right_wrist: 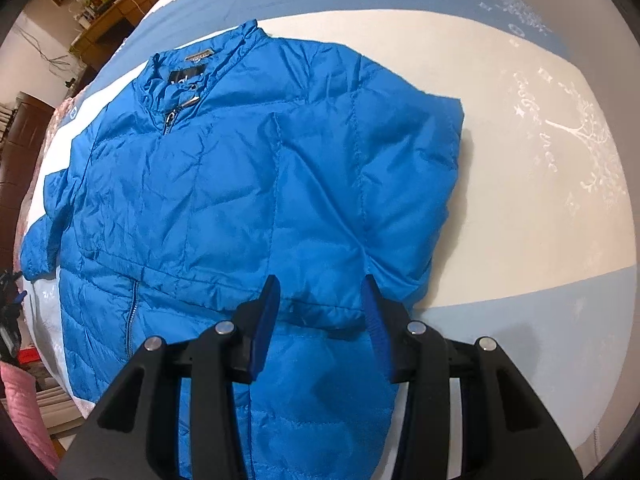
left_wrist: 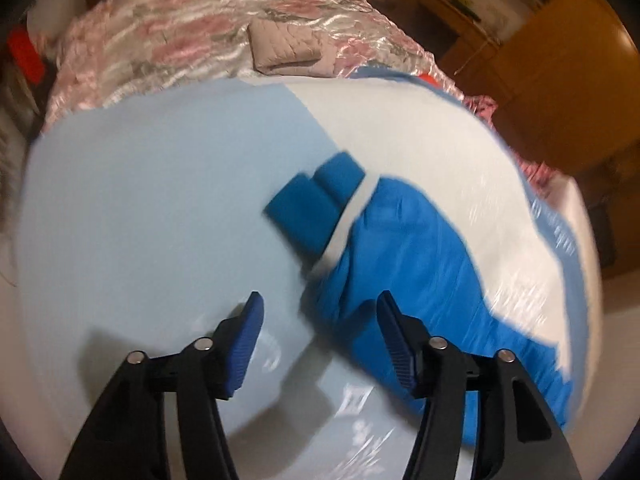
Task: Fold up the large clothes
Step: 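Grasp the other sleeve cuff with the left gripper and lift it, then fold the held sleeve across the jacket body with the left gripper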
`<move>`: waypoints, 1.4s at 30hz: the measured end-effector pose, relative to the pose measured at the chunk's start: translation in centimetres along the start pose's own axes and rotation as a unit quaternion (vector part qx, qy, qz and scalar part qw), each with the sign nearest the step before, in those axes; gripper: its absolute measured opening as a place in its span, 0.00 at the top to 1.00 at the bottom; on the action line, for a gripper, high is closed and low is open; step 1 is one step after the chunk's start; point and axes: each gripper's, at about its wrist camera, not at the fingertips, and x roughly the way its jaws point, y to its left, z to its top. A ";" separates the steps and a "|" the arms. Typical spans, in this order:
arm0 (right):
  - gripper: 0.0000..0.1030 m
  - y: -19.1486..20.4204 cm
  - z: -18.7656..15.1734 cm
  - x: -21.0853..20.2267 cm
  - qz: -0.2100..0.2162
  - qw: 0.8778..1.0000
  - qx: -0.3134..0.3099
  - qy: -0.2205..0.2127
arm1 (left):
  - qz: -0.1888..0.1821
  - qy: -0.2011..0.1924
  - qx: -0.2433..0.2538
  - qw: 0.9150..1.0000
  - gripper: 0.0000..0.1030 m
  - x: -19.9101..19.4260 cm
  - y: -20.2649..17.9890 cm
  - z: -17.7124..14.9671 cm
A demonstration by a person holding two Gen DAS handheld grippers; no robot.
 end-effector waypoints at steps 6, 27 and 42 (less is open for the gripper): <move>0.59 -0.7 -0.6 -0.9 -0.015 1.000 0.011 -0.002 | -0.012 0.010 -0.031 0.999 0.30 2.6 0.1 1.3; 0.59 -1.6 -1.5 -1.0 -0.018 1.000 0.021 -0.003 | -0.132 -0.078 0.216 0.964 0.81 -7.8 -18.8 -11.7; 0.59 -1.7 -1.5 0.6 0.003 1.000 0.019 0.000 | -0.183 0.042 0.441 0.878 0.81 -3.4 -35.2 -32.9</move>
